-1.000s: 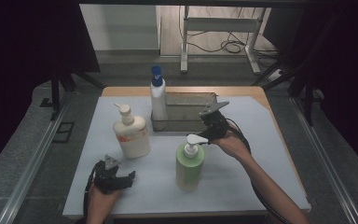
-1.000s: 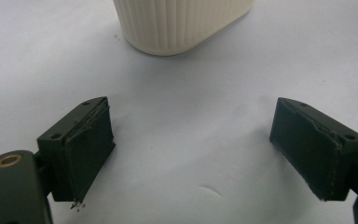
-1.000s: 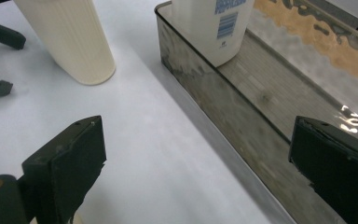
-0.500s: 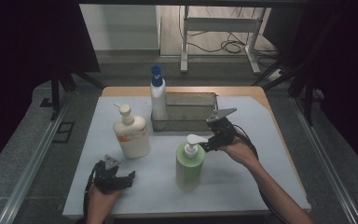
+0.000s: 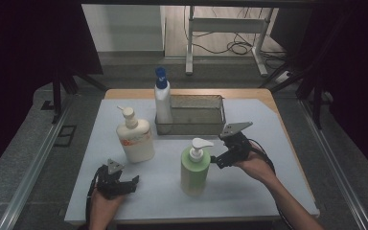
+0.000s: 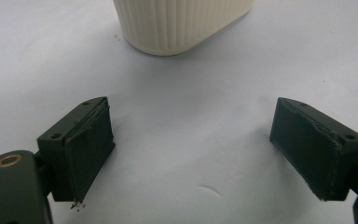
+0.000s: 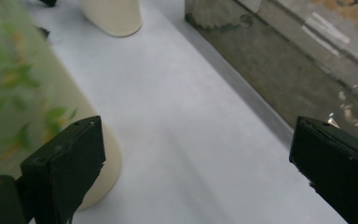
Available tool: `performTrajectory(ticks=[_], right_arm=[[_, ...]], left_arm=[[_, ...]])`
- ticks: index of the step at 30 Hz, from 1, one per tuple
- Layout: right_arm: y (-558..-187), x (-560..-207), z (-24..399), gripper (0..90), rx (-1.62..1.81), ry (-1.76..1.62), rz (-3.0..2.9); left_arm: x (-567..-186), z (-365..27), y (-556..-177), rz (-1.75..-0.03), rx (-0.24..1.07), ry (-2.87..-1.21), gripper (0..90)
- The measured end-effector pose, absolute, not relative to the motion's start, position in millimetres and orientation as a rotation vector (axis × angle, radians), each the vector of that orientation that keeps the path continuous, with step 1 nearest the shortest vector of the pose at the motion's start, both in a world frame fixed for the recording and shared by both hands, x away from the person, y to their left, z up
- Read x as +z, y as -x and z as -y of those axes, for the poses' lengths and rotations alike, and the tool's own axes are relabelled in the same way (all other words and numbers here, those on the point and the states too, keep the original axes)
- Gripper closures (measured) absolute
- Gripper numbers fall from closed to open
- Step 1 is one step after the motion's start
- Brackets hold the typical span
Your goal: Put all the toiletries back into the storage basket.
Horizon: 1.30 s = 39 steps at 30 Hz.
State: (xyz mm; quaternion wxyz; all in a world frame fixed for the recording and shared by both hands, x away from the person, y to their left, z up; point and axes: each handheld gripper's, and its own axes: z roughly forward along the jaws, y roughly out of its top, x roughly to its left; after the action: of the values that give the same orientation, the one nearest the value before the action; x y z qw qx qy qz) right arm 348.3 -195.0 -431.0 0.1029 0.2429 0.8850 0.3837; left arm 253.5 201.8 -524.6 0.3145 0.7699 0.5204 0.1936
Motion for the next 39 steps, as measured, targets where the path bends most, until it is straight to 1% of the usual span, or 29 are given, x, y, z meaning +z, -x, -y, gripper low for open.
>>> performTrajectory(ticks=[15,30,39], right_arm=[[-319.9,-435.4,208.6,2.8,1.154,-0.683,-2.651],[-296.6,-436.5,204.8,2.8,1.173,-0.620,-2.697],[-286.1,-430.5,194.0,2.4,1.211,-0.559,-2.704]], left_arm=[[-524.5,-202.0,-253.6,-1.369,0.512,-2.032,12.7],[-524.6,-201.8,-253.5,-1.371,0.511,-2.029,12.7],[-524.6,-201.8,-253.4,-1.371,0.511,-2.030,12.7]])
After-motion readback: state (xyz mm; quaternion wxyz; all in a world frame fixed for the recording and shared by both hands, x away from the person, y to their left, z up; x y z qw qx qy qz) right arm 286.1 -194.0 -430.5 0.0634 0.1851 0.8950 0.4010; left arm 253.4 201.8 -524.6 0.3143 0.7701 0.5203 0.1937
